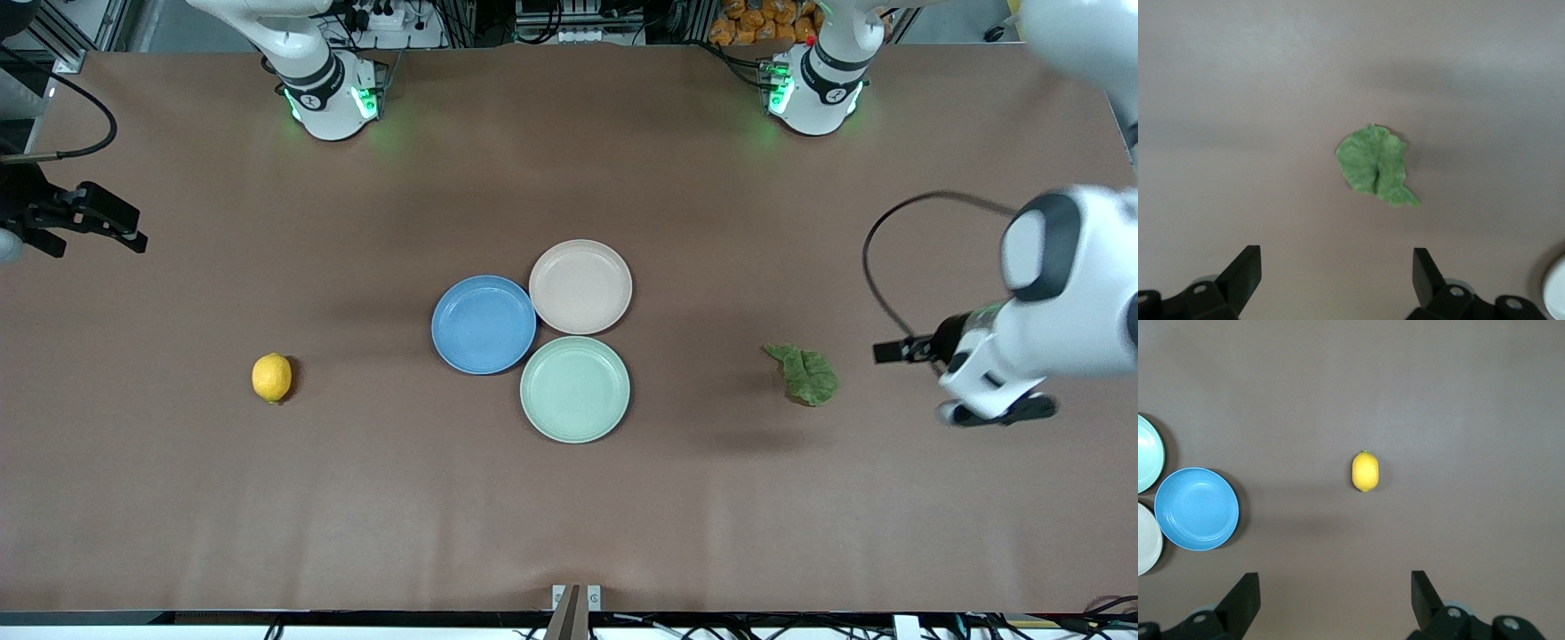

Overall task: Place lemon and lettuce in plates
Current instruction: 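Move the left gripper over the green lettuce leaf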

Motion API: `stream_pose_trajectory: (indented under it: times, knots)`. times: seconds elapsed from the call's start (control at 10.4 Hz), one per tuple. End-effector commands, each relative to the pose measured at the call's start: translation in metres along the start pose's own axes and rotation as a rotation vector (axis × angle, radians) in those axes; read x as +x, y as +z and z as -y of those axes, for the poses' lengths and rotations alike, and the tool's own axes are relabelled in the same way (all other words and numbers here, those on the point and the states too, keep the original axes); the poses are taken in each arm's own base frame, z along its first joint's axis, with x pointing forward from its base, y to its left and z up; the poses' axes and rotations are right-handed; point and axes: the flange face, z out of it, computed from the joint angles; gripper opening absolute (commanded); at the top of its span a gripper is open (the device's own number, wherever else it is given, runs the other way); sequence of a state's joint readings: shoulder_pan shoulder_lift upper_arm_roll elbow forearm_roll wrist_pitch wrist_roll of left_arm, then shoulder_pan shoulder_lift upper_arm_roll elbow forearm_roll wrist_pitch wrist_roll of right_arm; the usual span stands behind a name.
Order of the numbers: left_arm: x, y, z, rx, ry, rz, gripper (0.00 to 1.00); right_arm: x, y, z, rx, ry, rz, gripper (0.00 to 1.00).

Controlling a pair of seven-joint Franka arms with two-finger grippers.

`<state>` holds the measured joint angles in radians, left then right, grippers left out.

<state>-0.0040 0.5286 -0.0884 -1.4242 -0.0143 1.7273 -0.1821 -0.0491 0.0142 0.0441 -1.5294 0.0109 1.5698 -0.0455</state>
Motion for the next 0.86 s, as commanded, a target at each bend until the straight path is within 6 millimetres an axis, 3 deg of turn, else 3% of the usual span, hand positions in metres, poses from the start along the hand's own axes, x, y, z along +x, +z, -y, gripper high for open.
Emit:
stream_pose_trajectory:
  times: [0.0,0.1,0.19,0.77]
  knots:
    - [0.028,0.081,-0.011,0.017,0.035,0.024,1.00,-0.002,-0.005,-0.001,0.017,0.005,-0.001,1.00]
    - [0.028,0.103,-0.026,0.017,0.054,0.027,1.00,-0.001,-0.005,-0.002,0.016,0.006,-0.007,1.00]
    - [0.027,0.109,-0.032,0.019,0.051,0.027,1.00,0.001,-0.006,-0.002,0.016,0.007,-0.018,1.00]
    - [0.030,0.155,-0.033,0.012,0.046,0.023,1.00,0.002,-0.005,-0.002,0.017,0.007,-0.025,1.00]
